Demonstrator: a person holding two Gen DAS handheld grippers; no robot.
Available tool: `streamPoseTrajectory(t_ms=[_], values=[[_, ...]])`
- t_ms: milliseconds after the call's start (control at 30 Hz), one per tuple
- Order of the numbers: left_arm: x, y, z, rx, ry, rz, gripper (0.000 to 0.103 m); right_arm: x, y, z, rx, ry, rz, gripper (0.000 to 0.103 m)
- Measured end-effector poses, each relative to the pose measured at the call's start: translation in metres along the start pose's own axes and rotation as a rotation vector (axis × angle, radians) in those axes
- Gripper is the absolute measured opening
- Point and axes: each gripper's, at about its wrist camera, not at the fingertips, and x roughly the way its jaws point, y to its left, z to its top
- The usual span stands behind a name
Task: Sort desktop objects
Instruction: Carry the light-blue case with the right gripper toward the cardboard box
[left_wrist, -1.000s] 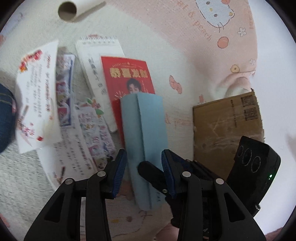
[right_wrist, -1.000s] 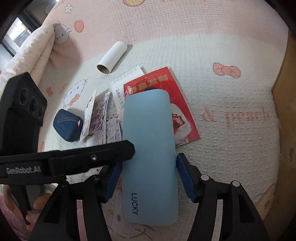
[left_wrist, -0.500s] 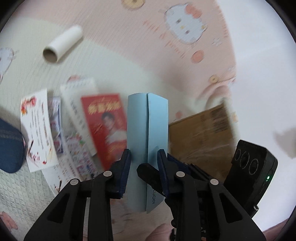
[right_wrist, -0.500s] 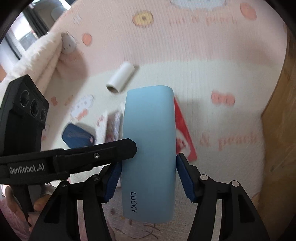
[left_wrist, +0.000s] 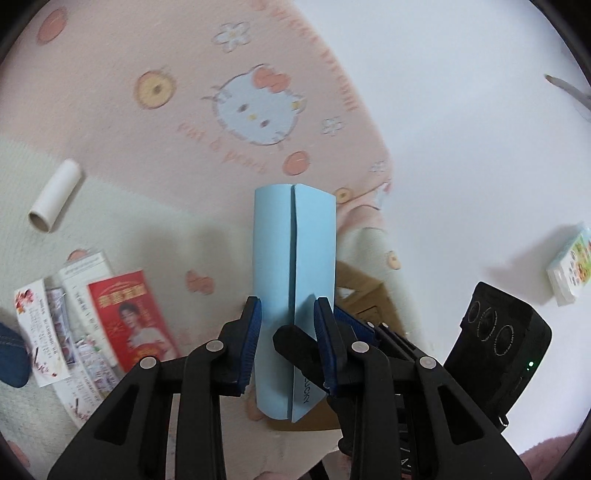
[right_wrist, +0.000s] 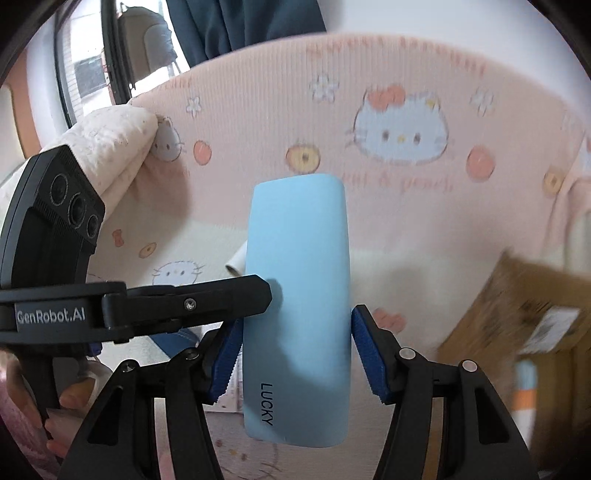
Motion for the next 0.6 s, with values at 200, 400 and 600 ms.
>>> streamPoseTrajectory(t_ms=[200,400,600], values=[[0.007,-0.040,0.000,0.086,0.011,-0.021,0.032,-0.036,-0.012,0.005,-0.007,-0.054,-0.045,0.057],[0.043,-0.079,-0.002,0.118,0.076,-0.098,0.032,-0.075,-0.055,0.000,0.087,-0.075,-0.083,0.057],[0.091,-0.123,-0.013,0.211,0.185,-0.128,0.032,-0.108,-0.105,-0.012,0.171,-0.072,-0.150,0.057]])
